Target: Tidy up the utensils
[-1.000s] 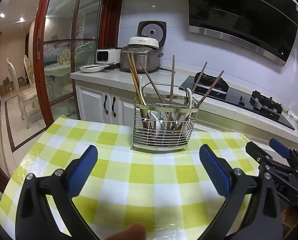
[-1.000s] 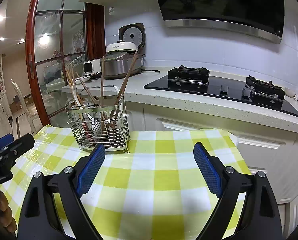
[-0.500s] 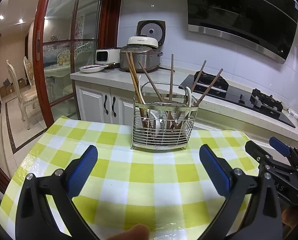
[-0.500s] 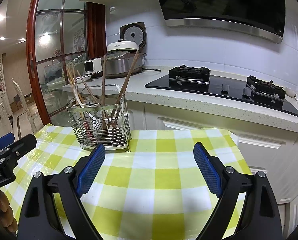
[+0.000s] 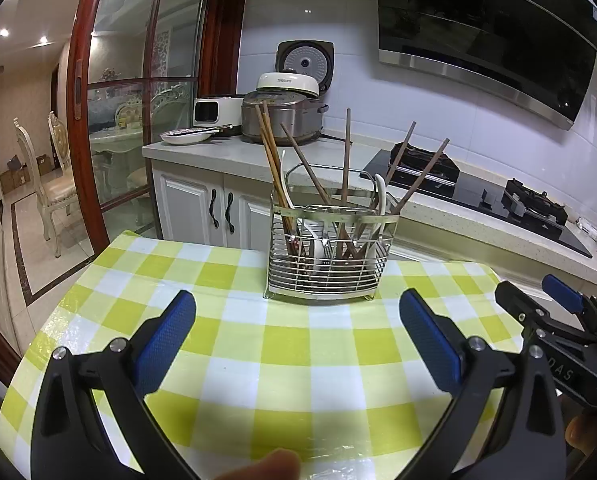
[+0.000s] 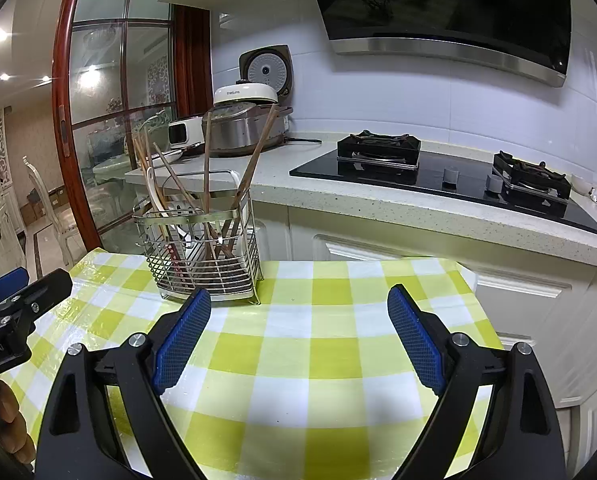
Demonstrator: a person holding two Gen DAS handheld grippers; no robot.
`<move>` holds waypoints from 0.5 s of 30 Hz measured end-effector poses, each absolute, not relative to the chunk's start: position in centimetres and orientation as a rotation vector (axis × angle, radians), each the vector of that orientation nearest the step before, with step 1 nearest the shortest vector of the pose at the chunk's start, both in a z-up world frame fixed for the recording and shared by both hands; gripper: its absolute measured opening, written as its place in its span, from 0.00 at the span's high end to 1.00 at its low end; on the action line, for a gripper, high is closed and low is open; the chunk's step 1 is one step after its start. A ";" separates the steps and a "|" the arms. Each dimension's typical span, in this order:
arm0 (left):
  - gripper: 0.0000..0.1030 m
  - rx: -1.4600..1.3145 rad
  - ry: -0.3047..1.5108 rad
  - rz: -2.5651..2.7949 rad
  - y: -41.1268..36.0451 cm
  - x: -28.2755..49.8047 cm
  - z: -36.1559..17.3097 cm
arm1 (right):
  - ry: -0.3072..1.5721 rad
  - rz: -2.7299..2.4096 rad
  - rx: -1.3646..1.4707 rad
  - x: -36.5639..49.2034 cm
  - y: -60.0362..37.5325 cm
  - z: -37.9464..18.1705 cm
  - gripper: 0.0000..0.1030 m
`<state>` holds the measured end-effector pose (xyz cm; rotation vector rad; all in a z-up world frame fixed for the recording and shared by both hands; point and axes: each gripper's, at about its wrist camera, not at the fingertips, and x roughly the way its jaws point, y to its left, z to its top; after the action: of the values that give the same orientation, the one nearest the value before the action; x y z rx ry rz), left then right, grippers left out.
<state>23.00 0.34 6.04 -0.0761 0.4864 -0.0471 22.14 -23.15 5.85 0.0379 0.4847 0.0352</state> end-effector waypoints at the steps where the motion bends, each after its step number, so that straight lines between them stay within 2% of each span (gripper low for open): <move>1: 0.04 -0.076 0.486 -0.047 0.3 23.0 6.1 | 0.484 0.035 0.038 22.1 -23.1 5.9 0.18; 15: 0.04 -0.077 0.485 -0.045 0.5 23.0 6.1 | 0.482 0.036 0.035 22.1 -23.2 6.0 0.18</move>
<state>22.95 0.51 6.09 -0.0770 0.4845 -0.0451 22.07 -23.19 6.03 0.0353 0.4818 0.0358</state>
